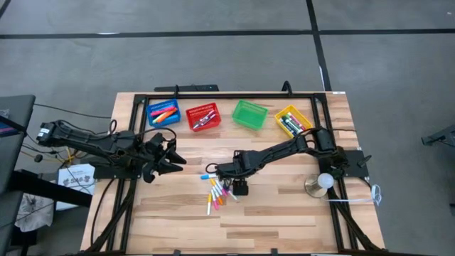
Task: Pick & Place Markers
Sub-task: Put the top small orange highlighter pen into the green bin
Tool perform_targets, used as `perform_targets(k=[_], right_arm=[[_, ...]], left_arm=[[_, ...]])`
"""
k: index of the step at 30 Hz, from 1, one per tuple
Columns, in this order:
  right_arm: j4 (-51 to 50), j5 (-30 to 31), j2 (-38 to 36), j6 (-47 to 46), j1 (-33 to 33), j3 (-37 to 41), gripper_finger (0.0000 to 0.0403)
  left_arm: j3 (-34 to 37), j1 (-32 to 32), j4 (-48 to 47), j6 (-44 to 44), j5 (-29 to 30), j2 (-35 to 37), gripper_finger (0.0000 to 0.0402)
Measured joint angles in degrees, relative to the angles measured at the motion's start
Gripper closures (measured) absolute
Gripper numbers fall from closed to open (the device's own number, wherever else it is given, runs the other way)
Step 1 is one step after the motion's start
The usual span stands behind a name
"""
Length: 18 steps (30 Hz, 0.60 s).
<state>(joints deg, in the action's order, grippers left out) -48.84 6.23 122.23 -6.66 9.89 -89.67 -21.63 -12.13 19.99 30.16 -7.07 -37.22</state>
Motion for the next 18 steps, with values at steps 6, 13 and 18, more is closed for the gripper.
perform_targets(k=[6,13,18], right_arm=[[1.0,-0.4,0.9,5.0,-1.7,0.0,0.0143],[2.3,-6.4,3.3,3.7,-2.7,-0.3,0.0143],[2.1,-6.3,4.1,3.3,-2.5,-0.3,0.0148]], left_arm=[[0.0,0.0,0.9,-1.6,0.9,-0.1,0.0247],[0.0,0.0,1.1,-1.8,1.5,-0.1,0.0247],[0.0,0.0,1.1,-1.8,1.5,0.0,0.0247]])
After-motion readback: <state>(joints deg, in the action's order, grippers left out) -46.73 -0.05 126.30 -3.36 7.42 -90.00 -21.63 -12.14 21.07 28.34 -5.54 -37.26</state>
